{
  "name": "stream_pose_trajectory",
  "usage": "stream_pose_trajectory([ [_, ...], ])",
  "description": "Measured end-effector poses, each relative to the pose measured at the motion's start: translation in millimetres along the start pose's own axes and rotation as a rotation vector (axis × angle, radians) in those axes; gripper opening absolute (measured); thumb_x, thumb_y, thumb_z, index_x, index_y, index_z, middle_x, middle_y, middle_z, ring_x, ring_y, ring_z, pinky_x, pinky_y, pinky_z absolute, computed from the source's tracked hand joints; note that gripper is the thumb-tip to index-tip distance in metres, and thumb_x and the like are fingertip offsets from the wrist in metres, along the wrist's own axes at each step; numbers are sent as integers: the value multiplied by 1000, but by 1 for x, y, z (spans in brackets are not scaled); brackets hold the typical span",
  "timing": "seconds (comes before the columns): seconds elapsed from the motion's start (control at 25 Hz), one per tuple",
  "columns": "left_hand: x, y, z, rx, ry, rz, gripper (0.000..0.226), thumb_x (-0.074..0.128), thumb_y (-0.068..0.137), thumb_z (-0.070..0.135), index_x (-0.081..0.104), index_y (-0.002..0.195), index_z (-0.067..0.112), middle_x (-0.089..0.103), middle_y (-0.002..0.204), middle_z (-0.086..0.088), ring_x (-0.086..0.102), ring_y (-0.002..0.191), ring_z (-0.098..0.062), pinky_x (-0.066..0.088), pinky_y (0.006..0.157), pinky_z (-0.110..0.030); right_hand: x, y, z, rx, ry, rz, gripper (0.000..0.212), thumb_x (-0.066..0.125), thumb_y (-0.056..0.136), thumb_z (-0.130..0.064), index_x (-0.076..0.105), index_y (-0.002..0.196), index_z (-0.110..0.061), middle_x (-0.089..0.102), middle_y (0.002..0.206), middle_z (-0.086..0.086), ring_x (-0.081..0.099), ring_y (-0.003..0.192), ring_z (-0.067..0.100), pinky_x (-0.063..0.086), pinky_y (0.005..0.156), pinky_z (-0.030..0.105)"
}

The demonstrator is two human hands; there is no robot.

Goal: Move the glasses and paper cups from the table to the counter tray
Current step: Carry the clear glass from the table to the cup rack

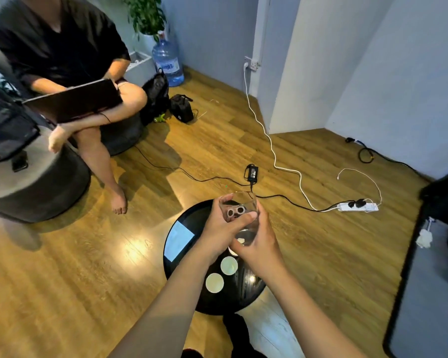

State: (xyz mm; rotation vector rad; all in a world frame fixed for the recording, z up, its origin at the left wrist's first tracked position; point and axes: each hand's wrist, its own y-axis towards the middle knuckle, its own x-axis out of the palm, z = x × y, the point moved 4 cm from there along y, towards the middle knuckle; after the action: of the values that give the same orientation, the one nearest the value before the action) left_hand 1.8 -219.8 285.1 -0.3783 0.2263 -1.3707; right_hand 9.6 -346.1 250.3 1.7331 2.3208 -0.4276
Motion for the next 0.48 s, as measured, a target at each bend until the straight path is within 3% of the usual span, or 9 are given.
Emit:
stream_pose_trajectory([
  [0.16, 1, -24, 6, 70, 47, -103, 96, 88, 58, 43, 37, 138, 34, 65, 129, -2, 71, 106, -4, 56, 85, -20, -7, -28, -18, -27, -38, 112, 111, 82, 63, -51, 18, 154, -48, 51, 145, -6, 56, 127, 10, 52, 102, 42],
  [0.28, 2, -42, 9, 93, 24, -218, 87, 87, 66, 33, 37, 138, 31, 64, 133, -5, 69, 114, -12, 56, 96, -31, -11, -53, -33, -51, -53, 185, 109, 80, 65, -49, 20, 155, -43, 52, 144, -5, 55, 128, 11, 48, 105, 40],
  [0.4, 6, -71, 11, 132, 53, -315, 81, 83, 70, 29, 41, 139, 29, 66, 131, -6, 68, 115, -14, 55, 99, -34, -12, -92, -42, -25, -50, 300, 108, 81, 65, -50, 18, 153, -49, 53, 142, -6, 56, 125, 9, 50, 104, 36],
  [0.48, 7, -98, 7, 163, 74, -354, 79, 85, 70, 29, 45, 138, 29, 68, 127, -6, 70, 112, -16, 57, 94, -32, -8, -125, -42, -13, -36, 380, 107, 81, 64, -53, 17, 150, -57, 55, 139, -9, 58, 120, 2, 51, 99, 25],
])
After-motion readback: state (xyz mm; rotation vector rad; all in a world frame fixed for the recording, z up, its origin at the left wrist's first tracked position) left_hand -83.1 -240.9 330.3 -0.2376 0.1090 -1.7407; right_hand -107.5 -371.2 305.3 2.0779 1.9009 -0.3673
